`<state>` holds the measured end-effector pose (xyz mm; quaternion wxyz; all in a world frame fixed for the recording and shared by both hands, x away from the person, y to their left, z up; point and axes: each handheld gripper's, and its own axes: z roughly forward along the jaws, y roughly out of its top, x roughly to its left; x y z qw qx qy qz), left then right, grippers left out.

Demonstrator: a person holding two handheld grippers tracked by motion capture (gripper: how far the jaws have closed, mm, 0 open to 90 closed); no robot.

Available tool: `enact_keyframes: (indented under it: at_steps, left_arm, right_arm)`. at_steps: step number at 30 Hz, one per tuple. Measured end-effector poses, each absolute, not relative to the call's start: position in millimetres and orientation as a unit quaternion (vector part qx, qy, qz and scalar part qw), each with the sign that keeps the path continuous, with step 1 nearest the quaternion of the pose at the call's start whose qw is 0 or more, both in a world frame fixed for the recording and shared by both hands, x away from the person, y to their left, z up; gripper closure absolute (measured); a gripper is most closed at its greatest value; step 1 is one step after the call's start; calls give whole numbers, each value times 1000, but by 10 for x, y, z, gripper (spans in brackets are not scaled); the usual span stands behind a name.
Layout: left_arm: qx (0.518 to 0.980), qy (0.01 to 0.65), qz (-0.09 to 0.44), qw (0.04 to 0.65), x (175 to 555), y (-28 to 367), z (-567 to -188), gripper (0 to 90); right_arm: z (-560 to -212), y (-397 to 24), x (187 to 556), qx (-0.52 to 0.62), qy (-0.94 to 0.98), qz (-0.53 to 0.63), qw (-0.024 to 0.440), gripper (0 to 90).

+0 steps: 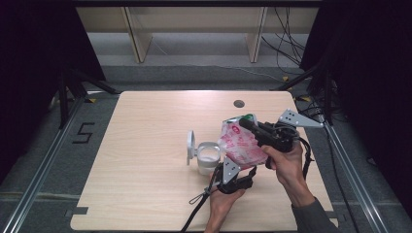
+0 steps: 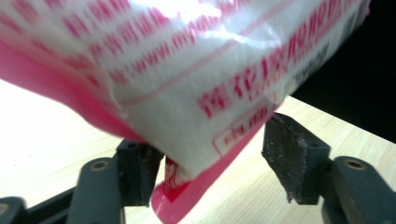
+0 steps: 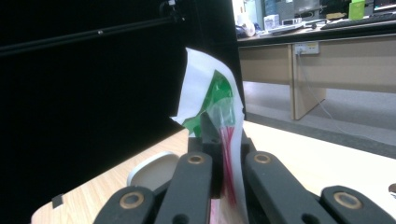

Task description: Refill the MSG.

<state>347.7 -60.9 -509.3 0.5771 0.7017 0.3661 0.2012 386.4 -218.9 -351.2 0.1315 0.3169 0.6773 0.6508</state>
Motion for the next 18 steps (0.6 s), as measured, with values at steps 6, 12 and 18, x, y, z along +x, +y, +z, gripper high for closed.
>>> enact_keyframes:
  at_steps: [6, 12, 18]
  left_arm:
    - [699, 380, 189, 576, 3466, -615, -5107, 321]
    - [696, 387, 175, 579, 3411, -613, -5107, 287]
    - [696, 391, 181, 574, 3343, -613, -5083, 248]
  right_arm:
    - [-3587, -2216, 3898, 324, 676, 647, 142, 900]
    - [-3654, -2287, 3913, 332, 677, 642, 138, 900]
    - [-3733, -2355, 3900, 348, 678, 632, 137, 900]
